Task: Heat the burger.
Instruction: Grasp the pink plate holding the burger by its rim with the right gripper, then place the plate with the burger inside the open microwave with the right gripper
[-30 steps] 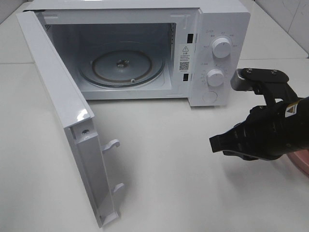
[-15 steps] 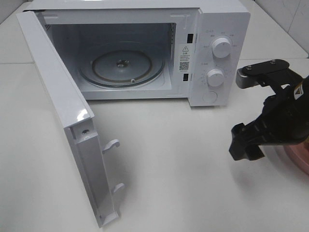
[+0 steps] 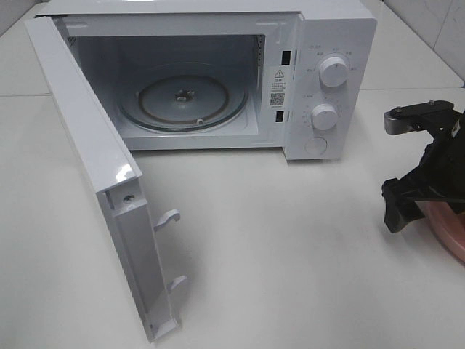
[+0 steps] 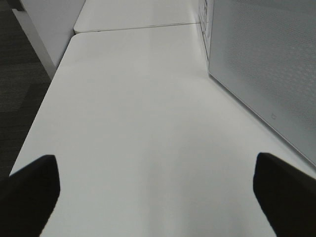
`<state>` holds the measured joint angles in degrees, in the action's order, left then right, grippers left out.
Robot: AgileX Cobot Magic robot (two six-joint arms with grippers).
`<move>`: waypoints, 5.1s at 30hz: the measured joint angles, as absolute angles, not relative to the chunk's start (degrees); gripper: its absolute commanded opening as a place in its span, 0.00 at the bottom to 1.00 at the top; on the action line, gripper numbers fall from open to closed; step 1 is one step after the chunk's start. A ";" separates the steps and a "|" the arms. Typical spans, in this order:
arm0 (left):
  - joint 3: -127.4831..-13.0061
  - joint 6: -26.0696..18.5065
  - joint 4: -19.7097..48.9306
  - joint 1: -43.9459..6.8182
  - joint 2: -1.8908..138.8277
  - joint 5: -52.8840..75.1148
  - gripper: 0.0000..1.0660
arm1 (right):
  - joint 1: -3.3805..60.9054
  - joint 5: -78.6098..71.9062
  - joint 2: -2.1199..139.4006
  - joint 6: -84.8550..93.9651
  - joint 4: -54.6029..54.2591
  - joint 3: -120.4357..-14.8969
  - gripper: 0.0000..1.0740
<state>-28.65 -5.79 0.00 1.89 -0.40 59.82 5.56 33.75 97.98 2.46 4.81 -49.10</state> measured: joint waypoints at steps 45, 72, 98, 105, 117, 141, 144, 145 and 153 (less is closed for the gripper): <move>-28.65 -5.79 0.00 1.89 -0.40 59.82 0.95 | 0.92 35.64 107.66 10.14 1.26 -51.97 0.00; -28.65 -5.79 0.00 1.89 -0.40 59.82 0.95 | 6.25 35.24 104.62 2.75 9.91 -51.05 0.00; -28.65 -5.79 0.00 1.89 -0.40 59.82 0.95 | 34.15 42.74 77.98 -5.27 20.91 -35.07 0.00; -28.65 -5.79 0.00 1.89 -0.40 59.82 0.95 | 41.20 44.29 75.40 -1.03 21.43 -34.38 0.00; -28.65 -5.79 0.00 1.89 -0.40 59.82 0.95 | 47.15 41.02 74.60 11.12 21.49 -34.38 0.00; -28.65 -5.79 0.00 1.89 -0.40 59.82 0.95 | 47.44 31.34 74.60 49.39 22.17 -34.03 0.00; -28.65 -5.79 0.00 1.89 -0.40 59.82 0.95 | 47.44 28.19 74.66 50.19 22.17 -34.03 0.00; -28.65 -5.79 0.00 1.89 -0.40 59.82 0.95 | 47.44 27.50 74.71 50.71 22.17 -34.03 0.00; -28.65 -5.79 0.00 1.89 -0.40 59.82 0.95 | 47.44 23.55 77.23 55.23 20.23 -34.21 0.00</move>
<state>-28.65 -5.79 0.00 1.89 -0.40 59.82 47.44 23.55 77.23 55.23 20.23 -34.21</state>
